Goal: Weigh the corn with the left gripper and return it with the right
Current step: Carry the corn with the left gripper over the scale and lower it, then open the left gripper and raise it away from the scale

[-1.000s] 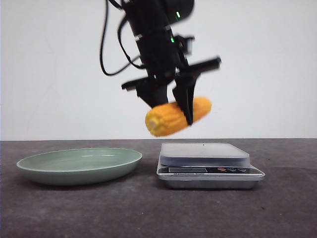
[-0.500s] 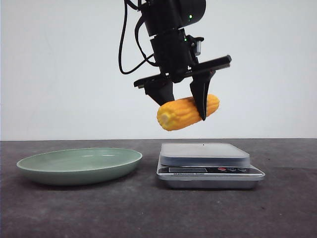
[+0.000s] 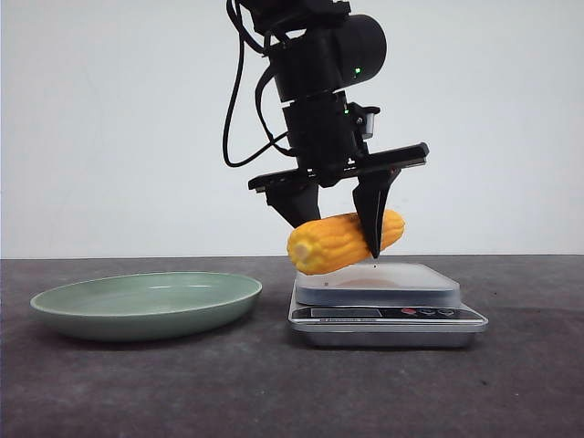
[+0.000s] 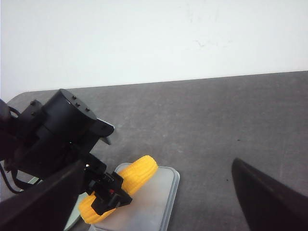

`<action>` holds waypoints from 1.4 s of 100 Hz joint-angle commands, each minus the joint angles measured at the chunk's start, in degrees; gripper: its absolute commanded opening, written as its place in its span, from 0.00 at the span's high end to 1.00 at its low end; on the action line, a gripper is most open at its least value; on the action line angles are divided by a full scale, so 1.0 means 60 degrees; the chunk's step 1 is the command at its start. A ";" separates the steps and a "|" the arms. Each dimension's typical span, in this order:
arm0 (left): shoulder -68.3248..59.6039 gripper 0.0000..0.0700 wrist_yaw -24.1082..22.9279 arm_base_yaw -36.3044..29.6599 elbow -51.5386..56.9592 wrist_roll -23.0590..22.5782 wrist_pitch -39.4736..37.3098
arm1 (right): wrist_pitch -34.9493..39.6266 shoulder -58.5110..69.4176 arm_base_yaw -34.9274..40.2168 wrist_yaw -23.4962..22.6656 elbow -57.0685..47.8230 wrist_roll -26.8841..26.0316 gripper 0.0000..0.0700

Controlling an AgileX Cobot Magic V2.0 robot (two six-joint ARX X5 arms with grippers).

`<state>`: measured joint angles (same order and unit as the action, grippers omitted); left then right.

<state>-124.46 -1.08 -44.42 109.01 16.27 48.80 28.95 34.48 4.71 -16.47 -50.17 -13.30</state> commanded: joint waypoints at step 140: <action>0.3672 0.37 -0.2860 0.0492 0.7198 -0.1384 0.5253 | 0.0076 0.0047 0.0102 -0.0011 -0.0178 0.0149 0.11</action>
<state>-104.99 -16.71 -41.60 150.28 8.88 78.11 29.78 34.48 4.86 -16.47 -50.19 -13.26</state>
